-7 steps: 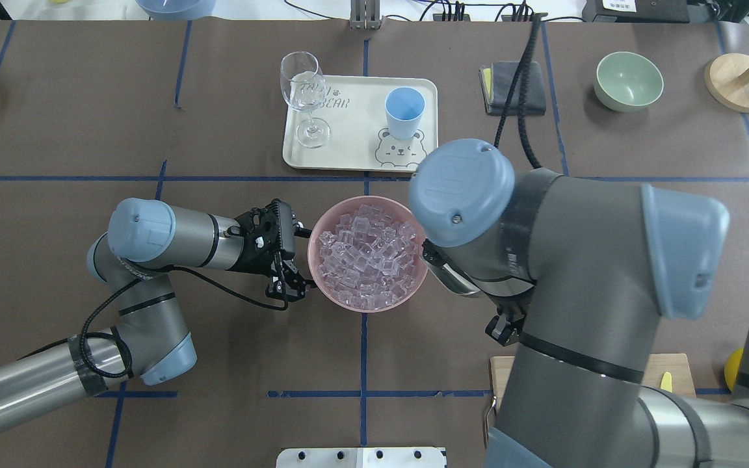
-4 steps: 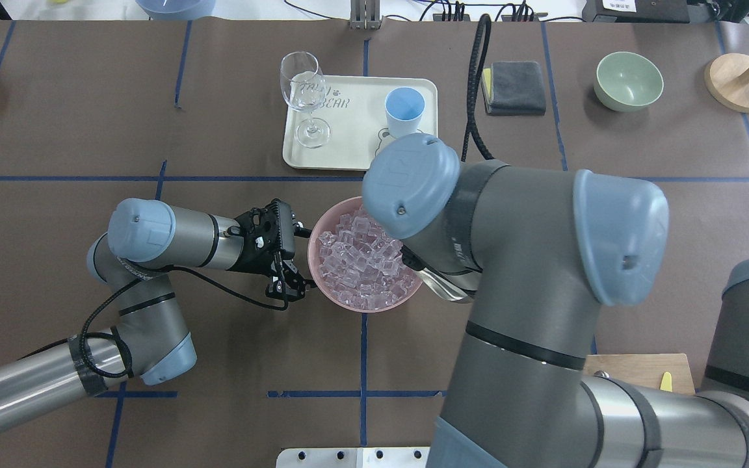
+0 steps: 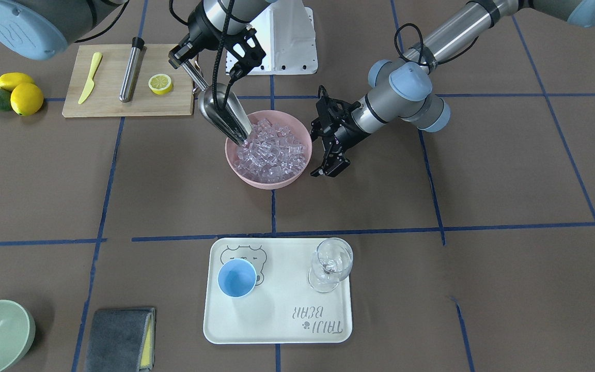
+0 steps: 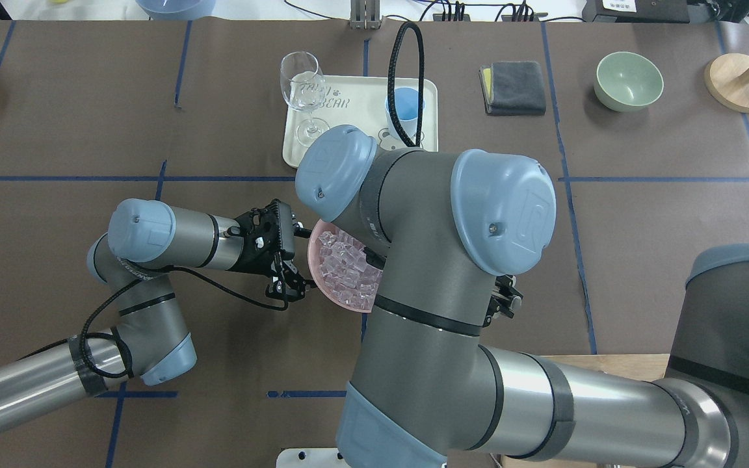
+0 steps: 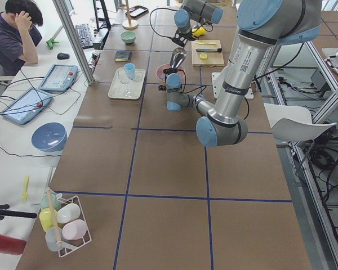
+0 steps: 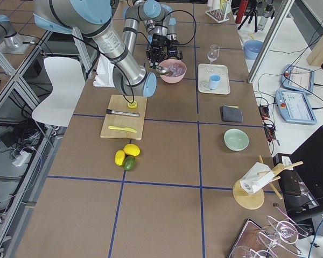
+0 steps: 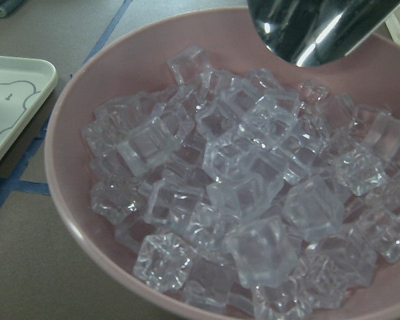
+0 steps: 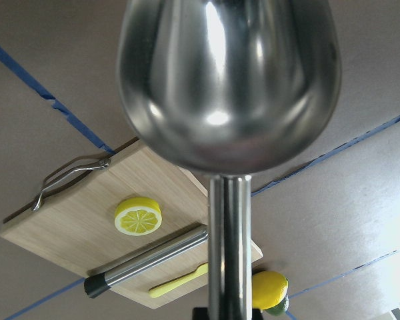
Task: Put ice in cup with scoop
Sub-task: 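Dig scoop into ice cubes with right gripper while left steadies bowl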
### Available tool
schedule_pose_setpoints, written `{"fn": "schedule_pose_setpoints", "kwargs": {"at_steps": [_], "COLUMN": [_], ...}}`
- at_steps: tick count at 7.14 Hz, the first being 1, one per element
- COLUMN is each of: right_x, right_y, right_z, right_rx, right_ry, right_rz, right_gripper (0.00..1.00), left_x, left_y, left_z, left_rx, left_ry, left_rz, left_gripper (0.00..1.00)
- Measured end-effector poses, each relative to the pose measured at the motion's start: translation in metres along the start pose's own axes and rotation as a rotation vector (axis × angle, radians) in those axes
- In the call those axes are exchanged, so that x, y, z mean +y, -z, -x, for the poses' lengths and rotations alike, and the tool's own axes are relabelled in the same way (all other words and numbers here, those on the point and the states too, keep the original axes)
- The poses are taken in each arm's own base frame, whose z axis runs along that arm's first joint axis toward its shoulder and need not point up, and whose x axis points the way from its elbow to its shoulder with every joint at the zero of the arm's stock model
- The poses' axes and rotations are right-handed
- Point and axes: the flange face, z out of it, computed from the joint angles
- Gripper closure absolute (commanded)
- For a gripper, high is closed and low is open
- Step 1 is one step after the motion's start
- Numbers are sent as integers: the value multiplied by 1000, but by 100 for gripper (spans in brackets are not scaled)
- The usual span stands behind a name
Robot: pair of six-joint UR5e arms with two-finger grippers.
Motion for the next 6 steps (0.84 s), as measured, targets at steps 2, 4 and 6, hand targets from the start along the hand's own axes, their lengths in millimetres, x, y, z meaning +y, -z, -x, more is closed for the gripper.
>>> {"fn": "schedule_pose_setpoints", "kwargs": {"at_steps": [2, 4, 6], "right_x": [-9, -33, -48], "right_y": [-2, -6, -11], "right_z": [2, 7, 12], "right_rx": [6, 14, 20], "right_ry": [5, 14, 22], "right_rz": [11, 4, -22], "right_gripper": [100, 100, 100], "left_x": [0, 0, 0], "left_y": [0, 1, 1], "left_z": [0, 0, 0], "left_rx": [0, 0, 0], "left_ry": [-1, -2, -2], "left_rz": [-2, -5, -5], "left_gripper": [0, 0, 0]}}
